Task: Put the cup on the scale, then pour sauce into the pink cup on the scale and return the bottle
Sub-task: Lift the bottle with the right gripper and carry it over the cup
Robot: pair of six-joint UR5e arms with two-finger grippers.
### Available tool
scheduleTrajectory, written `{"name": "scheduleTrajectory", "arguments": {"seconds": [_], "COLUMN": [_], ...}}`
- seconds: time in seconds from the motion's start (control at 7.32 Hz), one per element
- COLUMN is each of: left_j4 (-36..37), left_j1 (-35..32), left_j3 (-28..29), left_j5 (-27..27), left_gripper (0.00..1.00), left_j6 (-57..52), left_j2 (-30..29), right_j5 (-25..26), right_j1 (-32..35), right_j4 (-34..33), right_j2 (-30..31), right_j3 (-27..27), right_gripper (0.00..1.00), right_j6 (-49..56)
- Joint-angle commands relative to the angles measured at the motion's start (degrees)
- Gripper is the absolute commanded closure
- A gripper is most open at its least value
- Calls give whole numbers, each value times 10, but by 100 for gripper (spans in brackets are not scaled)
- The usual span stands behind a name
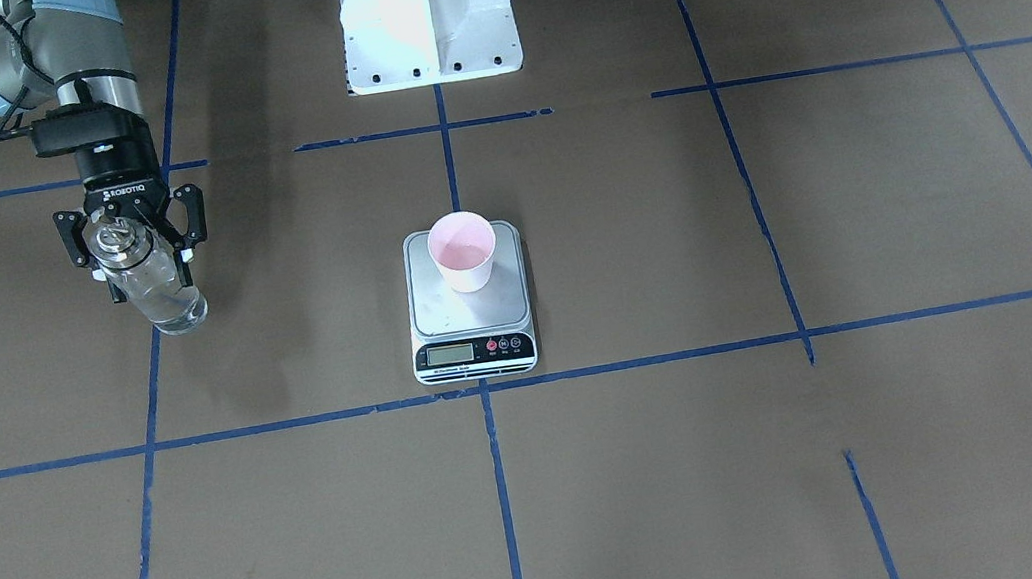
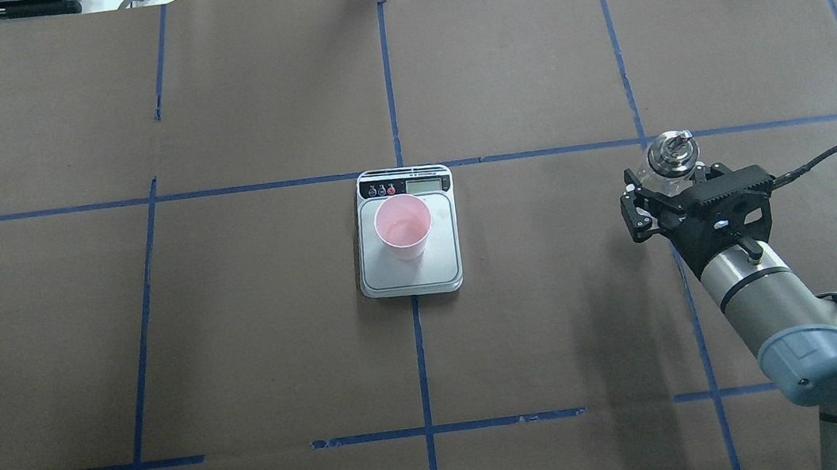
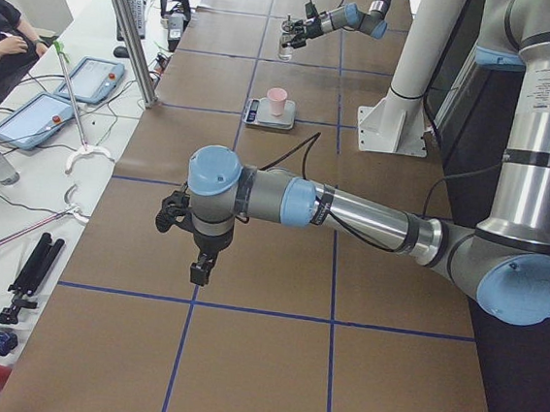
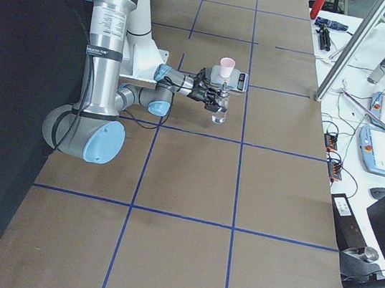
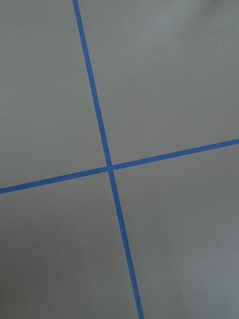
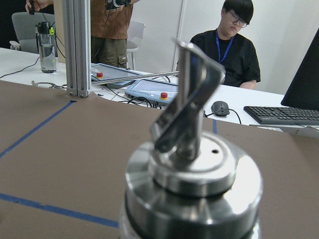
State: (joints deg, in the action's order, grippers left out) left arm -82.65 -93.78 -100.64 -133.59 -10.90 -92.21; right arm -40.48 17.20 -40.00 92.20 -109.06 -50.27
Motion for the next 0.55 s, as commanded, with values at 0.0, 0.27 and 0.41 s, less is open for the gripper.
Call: {"name": "scheduleTrajectory", "arguments": {"seconds": [0.0, 0.27, 0.41], "left_j4": [0, -1, 0], "left_j1": [0, 0, 0], "left_j3": [0, 0, 0], "left_j5": [0, 1, 1], "left_gripper": [0, 0, 0], "left_j6": [0, 0, 0], "left_j2": [0, 0, 0], "right_j5": [-5, -6, -6], "right_j1": [16, 16, 16], "right_j4": [2, 2, 3], "right_j2": [-17, -23, -21], "right_j3": [-16, -17, -16], "right_gripper": [100, 100, 100], "right_j6": [121, 120, 120]}}
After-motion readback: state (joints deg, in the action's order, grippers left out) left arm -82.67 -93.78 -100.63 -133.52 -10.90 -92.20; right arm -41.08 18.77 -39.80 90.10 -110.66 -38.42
